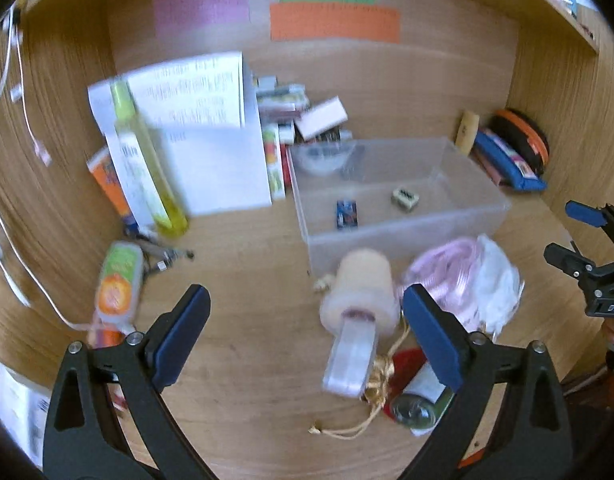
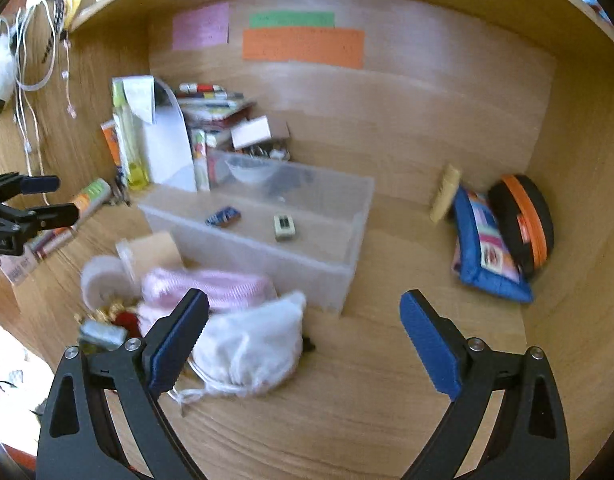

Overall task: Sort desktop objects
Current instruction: 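Grasp the clear tape roll with the left gripper while the right grasps the white pouch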

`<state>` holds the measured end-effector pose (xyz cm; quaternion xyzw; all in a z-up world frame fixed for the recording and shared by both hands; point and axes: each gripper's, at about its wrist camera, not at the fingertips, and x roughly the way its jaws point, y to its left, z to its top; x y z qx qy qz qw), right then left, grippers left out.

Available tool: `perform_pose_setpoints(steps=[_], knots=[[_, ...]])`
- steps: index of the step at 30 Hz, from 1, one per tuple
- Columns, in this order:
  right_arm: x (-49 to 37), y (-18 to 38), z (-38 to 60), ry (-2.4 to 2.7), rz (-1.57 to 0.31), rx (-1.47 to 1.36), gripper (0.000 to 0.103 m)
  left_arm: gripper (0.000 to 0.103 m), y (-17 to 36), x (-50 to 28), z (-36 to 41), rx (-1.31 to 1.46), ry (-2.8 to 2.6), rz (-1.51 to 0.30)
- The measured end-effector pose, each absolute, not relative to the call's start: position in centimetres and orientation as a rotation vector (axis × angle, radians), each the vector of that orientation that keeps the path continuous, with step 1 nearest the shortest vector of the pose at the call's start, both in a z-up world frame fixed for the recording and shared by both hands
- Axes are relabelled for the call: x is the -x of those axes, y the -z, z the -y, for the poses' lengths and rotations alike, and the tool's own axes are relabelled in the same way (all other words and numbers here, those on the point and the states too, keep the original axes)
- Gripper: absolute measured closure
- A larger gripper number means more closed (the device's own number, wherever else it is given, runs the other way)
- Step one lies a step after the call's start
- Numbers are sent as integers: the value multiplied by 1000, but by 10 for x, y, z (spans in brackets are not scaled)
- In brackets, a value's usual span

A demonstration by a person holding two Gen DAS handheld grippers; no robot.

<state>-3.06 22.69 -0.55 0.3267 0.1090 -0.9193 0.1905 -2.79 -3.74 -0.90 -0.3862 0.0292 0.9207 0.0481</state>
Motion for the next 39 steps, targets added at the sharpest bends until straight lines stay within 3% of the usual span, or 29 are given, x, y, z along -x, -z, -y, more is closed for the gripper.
perform_pose_setpoints(steps=[7,13,19,23,25,27,34,39], knots=[[29,44,-231,2514,-238,-1060,7,5,47,21,34,1261,-2752,4],[40,70,-224,2384,-106,-1196,7,5,73,22,27,1322,-2744,-23],[43,85,-214,2359,-128,-1208,8,5,80,21,29,1305,-2779,-26],[46,87,-209,2362,-165,-1198,11,6,81,24,34,1301,-2780,23],[48,87,-209,2354,-160,-1196,20,9,81,26,34,1296,-2780,37],[50,88,-207,2333,-154,-1203,22,19,82,27,33,1296,-2775,39],[53,89,-202,2306,-195,-1197,37,38,91,34,27,1325,-2742,50],[50,87,-205,2296,-199,-1180,48,69,98,38,27,1342,-2722,97]])
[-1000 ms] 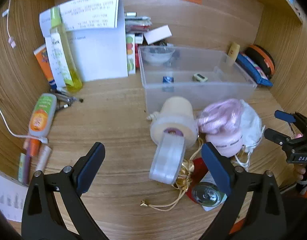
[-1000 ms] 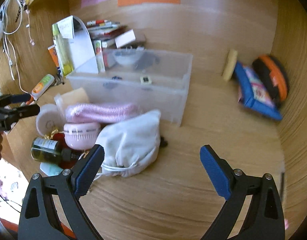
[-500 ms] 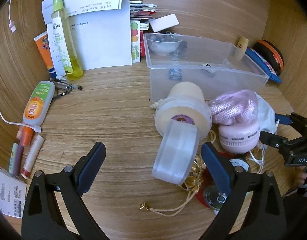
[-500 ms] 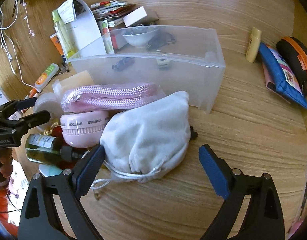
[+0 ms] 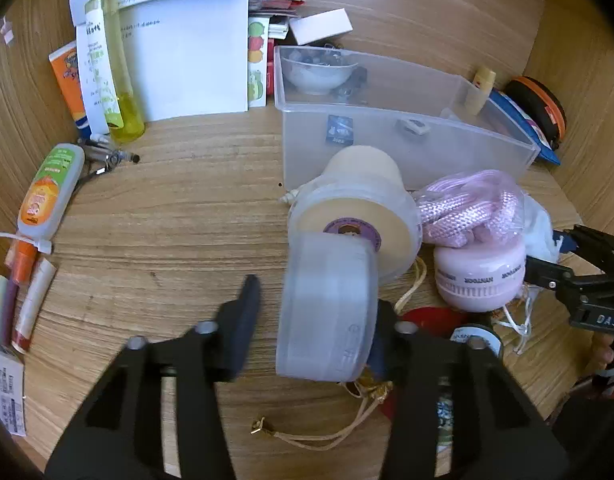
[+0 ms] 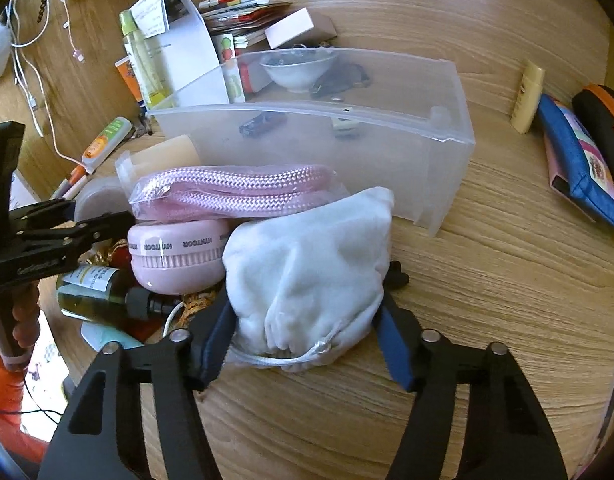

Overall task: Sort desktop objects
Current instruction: 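Grasp the clear tape roll with the left gripper while the right grasps the white pouch, then carry the tape roll and white pouch over the clear bin with both grippers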

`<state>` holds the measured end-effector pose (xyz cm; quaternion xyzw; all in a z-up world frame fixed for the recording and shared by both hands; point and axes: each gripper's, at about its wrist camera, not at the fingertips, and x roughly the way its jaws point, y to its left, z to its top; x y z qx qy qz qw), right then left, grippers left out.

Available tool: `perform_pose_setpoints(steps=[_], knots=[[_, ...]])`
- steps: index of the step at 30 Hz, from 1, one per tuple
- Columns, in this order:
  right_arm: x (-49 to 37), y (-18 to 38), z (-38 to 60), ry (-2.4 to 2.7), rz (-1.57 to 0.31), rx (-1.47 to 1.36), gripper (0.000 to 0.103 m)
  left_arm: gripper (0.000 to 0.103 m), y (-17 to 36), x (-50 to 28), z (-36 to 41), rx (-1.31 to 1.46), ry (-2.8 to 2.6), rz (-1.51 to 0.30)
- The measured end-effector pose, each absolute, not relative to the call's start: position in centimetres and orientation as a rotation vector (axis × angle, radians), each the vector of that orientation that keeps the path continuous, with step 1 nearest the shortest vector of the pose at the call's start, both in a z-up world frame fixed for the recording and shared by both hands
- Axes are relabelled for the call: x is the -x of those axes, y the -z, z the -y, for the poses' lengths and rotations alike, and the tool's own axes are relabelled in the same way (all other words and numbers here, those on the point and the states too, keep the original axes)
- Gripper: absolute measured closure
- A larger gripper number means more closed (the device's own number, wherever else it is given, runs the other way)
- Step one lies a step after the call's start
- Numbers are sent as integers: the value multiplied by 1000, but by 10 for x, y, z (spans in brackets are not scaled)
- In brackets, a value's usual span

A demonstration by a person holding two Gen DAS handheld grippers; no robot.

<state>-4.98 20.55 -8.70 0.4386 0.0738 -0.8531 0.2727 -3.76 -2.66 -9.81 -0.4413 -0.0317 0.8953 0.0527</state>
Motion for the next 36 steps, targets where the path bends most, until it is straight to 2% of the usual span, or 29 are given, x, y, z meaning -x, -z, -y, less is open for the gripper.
perform_pose_setpoints(steps=[1,4,14,24,36], knots=[[48,86,-207,2295,-197,-1174,53,72,99,38,27,1343,-2723,99],[44,79,-209,2305,-201,-1152,58,73,98,36,29,1335,-2745,106],[38,62,-235,2368,-109,-1109,65,74,82,23,46,1275,-2837,159],[28,31,-253,2445,-65,-990,65,74,80,18,48,1261,-2862,184],[38,13,-248,2459,-43,-883,65,74,43,21,49,1129,-2906,241]])
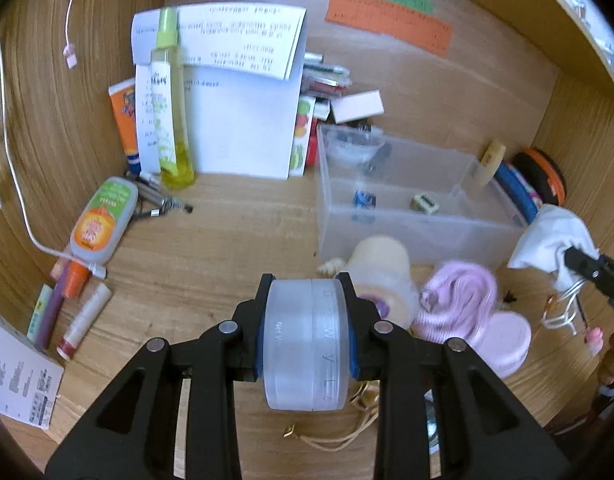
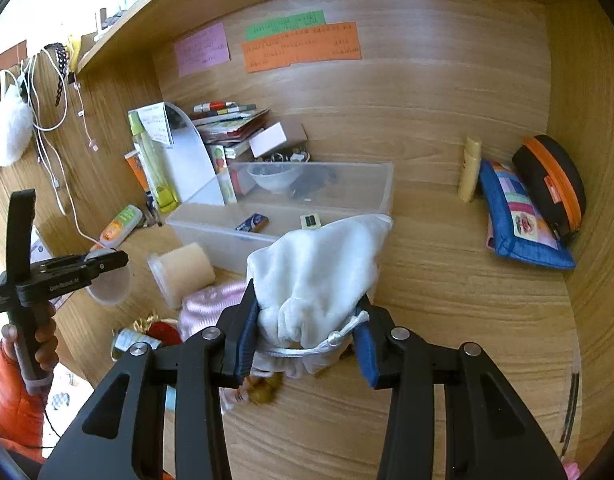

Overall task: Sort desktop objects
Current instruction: 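Carry the tape roll and white pouch over the clear bin with both grippers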

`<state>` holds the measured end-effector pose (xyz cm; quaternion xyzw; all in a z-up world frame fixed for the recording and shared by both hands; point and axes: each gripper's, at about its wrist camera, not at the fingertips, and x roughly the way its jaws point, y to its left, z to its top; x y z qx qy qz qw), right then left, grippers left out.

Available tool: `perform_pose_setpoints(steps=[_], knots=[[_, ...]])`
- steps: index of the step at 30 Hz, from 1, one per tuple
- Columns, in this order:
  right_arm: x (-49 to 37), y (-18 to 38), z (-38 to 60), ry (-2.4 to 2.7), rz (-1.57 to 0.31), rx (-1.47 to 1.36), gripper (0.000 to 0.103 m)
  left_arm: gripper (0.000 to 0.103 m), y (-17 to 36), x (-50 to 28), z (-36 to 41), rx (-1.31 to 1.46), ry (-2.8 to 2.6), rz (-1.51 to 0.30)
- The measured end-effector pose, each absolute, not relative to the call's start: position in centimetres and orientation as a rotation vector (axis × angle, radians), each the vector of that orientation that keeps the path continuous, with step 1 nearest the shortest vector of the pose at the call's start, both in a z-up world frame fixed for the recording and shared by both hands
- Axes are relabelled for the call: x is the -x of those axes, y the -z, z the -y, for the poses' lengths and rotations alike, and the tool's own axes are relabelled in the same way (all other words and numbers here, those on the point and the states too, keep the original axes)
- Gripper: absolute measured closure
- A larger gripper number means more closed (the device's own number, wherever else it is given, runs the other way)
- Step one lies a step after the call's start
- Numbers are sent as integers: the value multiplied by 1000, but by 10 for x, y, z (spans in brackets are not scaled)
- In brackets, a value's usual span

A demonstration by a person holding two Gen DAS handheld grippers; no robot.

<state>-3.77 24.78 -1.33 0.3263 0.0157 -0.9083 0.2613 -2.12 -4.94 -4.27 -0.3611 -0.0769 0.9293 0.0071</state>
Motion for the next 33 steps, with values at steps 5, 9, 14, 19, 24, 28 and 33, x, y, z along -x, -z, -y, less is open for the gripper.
perform_pose_setpoints(steps=[5,9,14,19,24,28,33], knots=[[48,9,-245,2461,-18,-865,65,74,28,31,45,1082,-2904,244],[56,7,-243,2464,-10,-853,65,74,21,42,41,1064,-2893,241],[67,6,-238,2466,-17,-851,65,74,14,62,35,1055,-2868,243],[82,7,-231,2455,-31,-861,65,74,8,84,29,1060,-2835,234],[97,10,-226,2447,-43,-884,65,74,5,105,23,1070,-2801,230],[110,14,-221,2431,-50,-909,65,74,3,124,15,1085,-2780,212],[123,19,-215,2424,-72,-929,65,74,10,145,5,1126,-2773,149]])
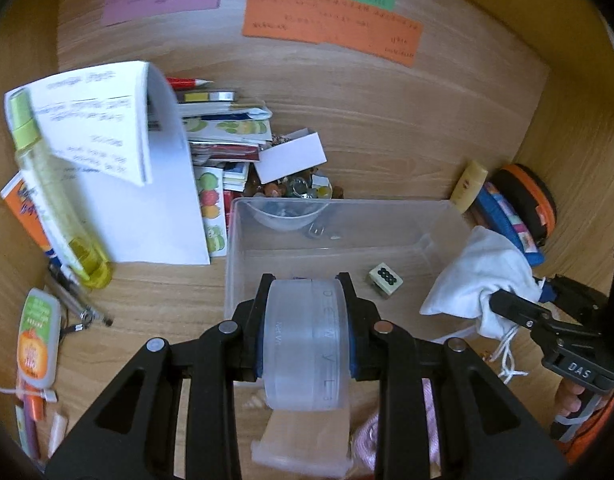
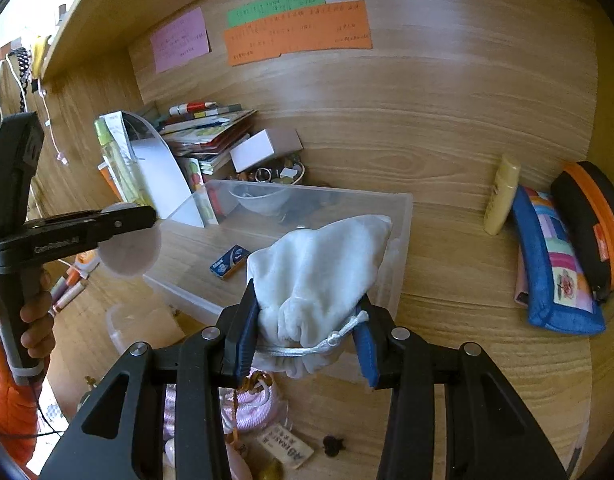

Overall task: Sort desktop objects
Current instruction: 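Carry the tape roll and white pouch over the clear bin with both grippers, then open both grippers to drop the tape roll and pouch into the bin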

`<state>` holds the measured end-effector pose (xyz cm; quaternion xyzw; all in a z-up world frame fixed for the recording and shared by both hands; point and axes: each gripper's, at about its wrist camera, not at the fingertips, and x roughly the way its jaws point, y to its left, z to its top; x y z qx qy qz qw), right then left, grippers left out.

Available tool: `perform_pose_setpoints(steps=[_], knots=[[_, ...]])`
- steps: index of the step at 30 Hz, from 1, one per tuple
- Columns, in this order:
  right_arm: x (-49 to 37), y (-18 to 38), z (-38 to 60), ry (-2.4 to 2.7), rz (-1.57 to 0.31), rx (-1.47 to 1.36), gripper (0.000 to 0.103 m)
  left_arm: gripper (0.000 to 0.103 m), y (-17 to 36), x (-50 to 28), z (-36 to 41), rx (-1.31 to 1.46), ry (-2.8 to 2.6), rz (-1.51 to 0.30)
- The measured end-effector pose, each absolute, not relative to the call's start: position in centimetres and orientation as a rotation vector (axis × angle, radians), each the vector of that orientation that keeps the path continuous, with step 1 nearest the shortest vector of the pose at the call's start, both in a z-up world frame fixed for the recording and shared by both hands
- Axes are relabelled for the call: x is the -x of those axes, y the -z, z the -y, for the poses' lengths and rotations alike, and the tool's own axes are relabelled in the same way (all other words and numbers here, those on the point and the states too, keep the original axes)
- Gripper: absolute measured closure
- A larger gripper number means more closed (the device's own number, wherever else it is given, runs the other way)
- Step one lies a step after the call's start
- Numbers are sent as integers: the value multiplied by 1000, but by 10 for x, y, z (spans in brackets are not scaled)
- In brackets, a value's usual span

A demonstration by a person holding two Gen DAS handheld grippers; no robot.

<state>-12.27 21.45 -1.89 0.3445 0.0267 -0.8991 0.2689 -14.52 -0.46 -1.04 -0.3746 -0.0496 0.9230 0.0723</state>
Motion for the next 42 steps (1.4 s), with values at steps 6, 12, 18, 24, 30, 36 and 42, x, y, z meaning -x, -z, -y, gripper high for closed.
perform_pose_setpoints(steps=[6,12,18,24,30,36,42], knots=[[138,25,-207,2417,-92,-959,65,74,25,169,1,1181,-2759,135],[146,31,-197,2414,-148,-977,65,74,43,184,-1,1243,-2746,102],[155,40,-190,2411,-187,-1023,65,74,54,191,-4,1282,-2737,79],[158,47,-184,2407,-219,-1049,65,74,60,193,-5,1307,-2723,64],[157,49,-177,2408,-253,-1046,62,74,60,192,-6,1305,-2743,30],[156,48,-176,2424,-280,-1054,61,73,58,189,-6,1297,-2761,-1],[150,40,-181,2427,-252,-1042,35,54,51,178,-5,1267,-2799,-16]])
